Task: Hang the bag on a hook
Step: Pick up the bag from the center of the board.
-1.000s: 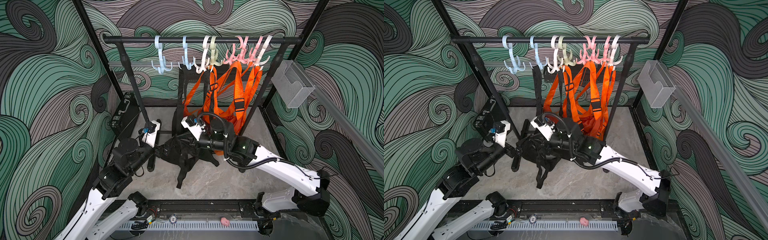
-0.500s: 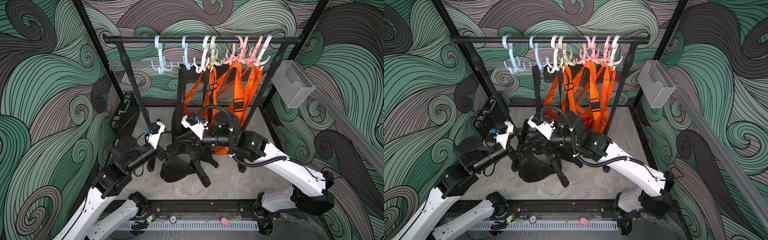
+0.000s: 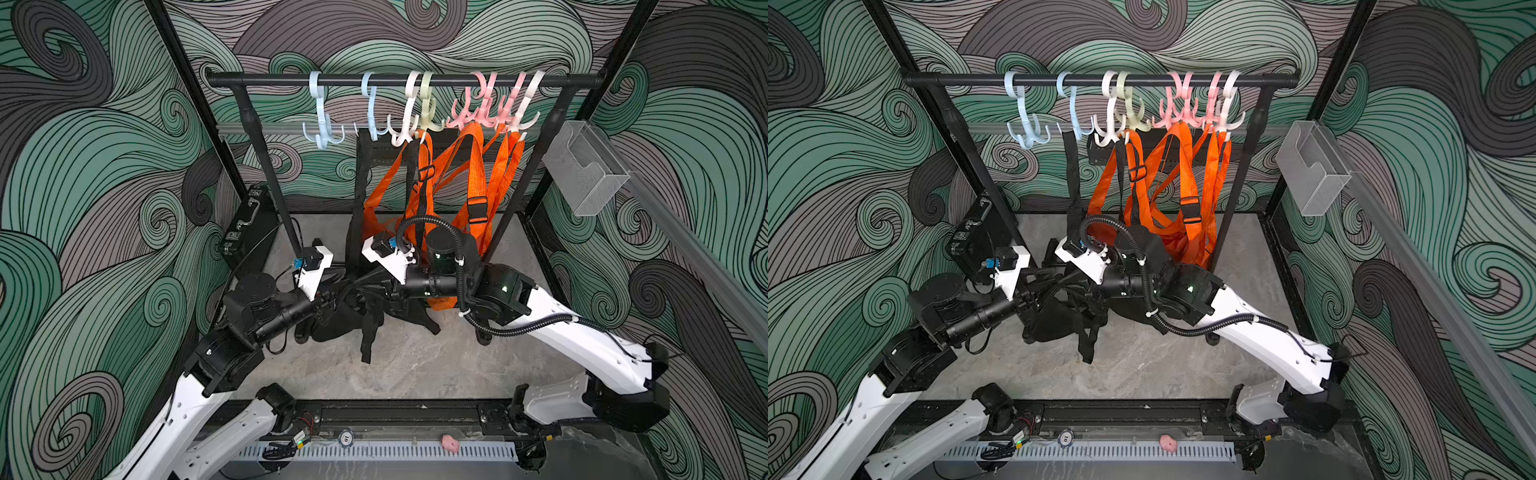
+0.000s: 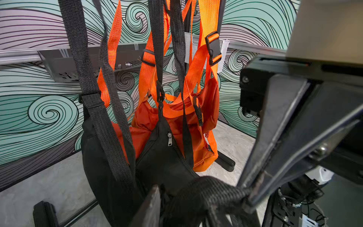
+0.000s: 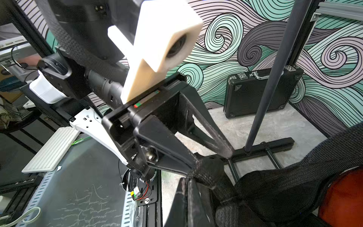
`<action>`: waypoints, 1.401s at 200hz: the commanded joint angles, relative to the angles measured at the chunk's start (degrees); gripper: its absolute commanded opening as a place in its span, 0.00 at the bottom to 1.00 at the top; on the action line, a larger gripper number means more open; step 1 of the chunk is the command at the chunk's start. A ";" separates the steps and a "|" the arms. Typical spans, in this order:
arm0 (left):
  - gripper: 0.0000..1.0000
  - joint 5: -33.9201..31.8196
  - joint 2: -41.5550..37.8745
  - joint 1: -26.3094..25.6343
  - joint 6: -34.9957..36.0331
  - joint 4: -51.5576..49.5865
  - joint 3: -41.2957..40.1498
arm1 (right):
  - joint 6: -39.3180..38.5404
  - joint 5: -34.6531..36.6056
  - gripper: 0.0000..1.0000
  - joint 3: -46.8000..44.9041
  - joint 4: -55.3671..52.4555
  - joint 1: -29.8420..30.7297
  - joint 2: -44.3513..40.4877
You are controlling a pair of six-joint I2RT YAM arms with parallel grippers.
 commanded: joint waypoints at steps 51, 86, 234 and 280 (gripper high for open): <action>0.00 -12.45 1.20 -0.06 0.60 1.96 3.73 | 4.47 -1.09 0.17 -11.97 10.87 0.28 -3.60; 0.00 -14.49 1.78 -0.07 -0.98 4.14 3.66 | 9.06 -0.89 0.36 -17.51 18.54 0.34 -2.43; 0.00 -26.17 5.25 -0.07 -3.09 1.09 9.26 | 10.96 26.87 0.43 -22.72 29.61 5.85 2.59; 0.00 -26.57 5.68 -0.06 -3.35 0.57 10.11 | 12.40 24.75 0.33 -23.99 31.20 5.89 5.12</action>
